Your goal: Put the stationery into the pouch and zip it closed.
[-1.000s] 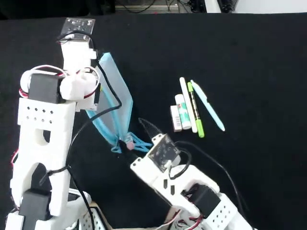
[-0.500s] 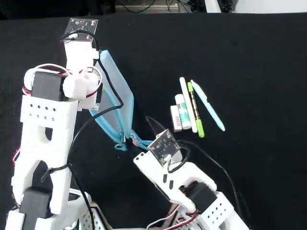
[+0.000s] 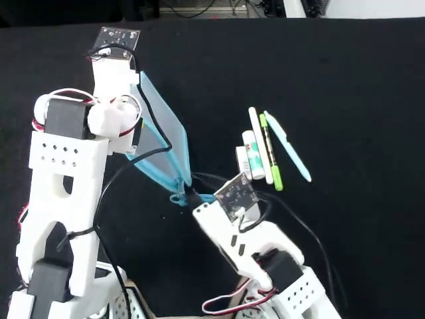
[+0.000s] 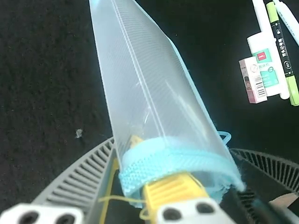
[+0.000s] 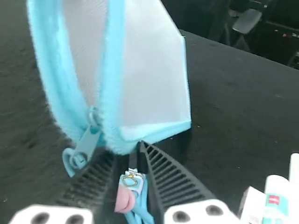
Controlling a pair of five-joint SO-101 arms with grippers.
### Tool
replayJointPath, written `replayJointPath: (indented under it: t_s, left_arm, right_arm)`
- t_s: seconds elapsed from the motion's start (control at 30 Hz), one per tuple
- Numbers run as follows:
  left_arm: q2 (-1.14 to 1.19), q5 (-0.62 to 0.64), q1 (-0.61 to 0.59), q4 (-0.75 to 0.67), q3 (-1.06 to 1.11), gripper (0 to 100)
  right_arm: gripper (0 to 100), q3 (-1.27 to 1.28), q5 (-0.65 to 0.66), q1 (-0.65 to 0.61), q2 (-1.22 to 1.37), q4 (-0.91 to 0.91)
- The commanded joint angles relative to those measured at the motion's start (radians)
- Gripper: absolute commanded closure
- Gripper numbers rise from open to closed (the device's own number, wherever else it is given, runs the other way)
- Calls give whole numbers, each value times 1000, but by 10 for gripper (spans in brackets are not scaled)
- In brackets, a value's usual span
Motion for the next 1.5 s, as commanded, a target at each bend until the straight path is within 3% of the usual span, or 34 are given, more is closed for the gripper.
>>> replayJointPath:
  t_s: [0.0,0.63,0.77,0.87,0.93,1.2,1.47]
  left_arm:
    - [-8,-15,16,15,7,968]
    - [-8,-15,15,17,79,967]
    - [-8,-15,15,12,77,967]
    - [-8,-15,15,11,77,967]
    - [-8,-15,21,9,77,967]
    - [-8,-14,36,14,21,967]
    - [3,-11,35,9,-5,967]
  right_arm:
    - [988,-65,-5,71,-65,-32]
    - [985,-71,-8,95,-65,-32]
    - [874,-159,-14,72,-65,95]
    - [772,-286,-9,-11,-65,278]
    - [733,-285,-5,-77,-65,308]
    - [721,-124,-5,-141,-65,115]
    - [720,-272,-3,-147,-65,290]
